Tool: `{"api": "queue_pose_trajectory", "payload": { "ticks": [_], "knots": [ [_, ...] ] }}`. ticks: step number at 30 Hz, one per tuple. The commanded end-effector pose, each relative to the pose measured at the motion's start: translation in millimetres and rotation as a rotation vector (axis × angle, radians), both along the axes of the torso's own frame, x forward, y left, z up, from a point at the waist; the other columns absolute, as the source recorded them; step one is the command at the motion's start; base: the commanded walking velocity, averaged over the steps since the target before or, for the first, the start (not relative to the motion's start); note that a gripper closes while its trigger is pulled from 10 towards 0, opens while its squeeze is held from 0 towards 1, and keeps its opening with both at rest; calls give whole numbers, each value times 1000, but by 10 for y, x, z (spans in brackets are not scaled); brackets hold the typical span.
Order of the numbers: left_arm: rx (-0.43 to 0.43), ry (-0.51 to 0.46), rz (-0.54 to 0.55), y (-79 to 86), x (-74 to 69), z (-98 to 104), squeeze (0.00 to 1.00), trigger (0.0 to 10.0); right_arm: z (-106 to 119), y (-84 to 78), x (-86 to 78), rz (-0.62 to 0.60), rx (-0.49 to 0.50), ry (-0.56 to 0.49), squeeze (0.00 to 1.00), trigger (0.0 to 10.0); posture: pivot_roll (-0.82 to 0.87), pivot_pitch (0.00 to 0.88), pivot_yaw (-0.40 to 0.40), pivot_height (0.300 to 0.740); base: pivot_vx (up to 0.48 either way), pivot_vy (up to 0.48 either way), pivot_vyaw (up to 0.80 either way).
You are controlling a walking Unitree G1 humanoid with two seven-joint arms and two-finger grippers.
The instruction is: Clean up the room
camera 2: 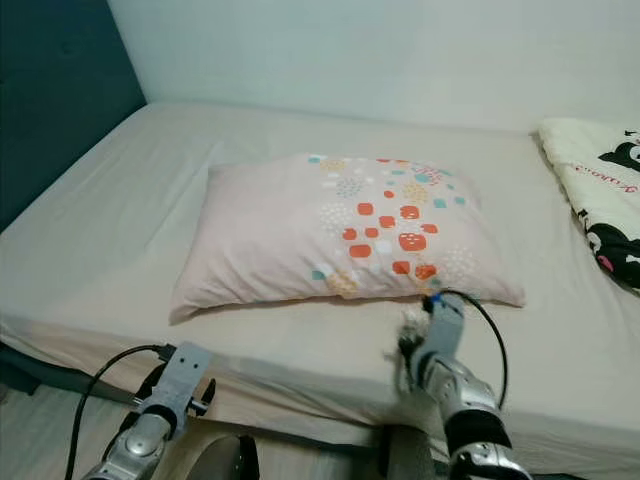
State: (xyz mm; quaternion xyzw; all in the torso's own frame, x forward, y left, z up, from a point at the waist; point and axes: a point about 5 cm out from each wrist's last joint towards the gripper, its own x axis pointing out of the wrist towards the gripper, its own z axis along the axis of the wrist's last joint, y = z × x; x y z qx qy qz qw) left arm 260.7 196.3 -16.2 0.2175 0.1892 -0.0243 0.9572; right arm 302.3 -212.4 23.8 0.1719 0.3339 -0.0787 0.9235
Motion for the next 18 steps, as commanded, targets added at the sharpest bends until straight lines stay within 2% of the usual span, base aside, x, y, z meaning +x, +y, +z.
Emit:
{"api": "queue_pose_trajectory", "payload": {
  "ticks": [1, 6, 8, 9, 10, 14, 16, 18],
  "knots": [
    [-3, 44, 10, 19, -86, -80, 0, 10000, 18, -102, -35, -52, 13, -14, 1000, 10000, 37, 69, -25, 565, 0, 0, 0],
    [0, 50, 7, 24, -89, -84, 0, 10000, 80, -193, -28, -92, 30, -71, 1000, 10000, 31, 71, -20, 565, 0, 0, 0],
    [1, 51, 4, 18, -86, -85, 0, 10000, 101, -213, -18, -101, 36, -89, 984, 10000, 31, 71, -20, 565, 0, 0, 0],
    [1, 51, 1, 11, -83, -84, 0, 10000, 120, -226, -8, -105, 39, -103, 941, 10000, 31, 71, -20, 565, 0, 0, 0],
    [0, 50, -2, -2, -72, -79, 0, 10000, 164, -214, 26, -87, 41, -132, 871, 10000, 32, 70, -18, 565, 0, 0, 0],
    [0, 49, -3, -7, -69, -77, 0, 10000, 199, -192, 49, -63, 37, -151, 835, 10000, 32, 70, -18, 565, 0, 0, 0],
    [-1, 48, -6, -12, -65, -75, 0, 10000, 263, -143, 81, 17, -10, -169, 827, 10000, 35, 71, -15, 565, 0, 0, 0],
    [-1, 47, -6, -13, -65, -75, 0, 10000, 286, -127, 88, 45, -28, -173, 827, 10000, 35, 71, -15, 565, 0, 0, 0]
  ]
}}
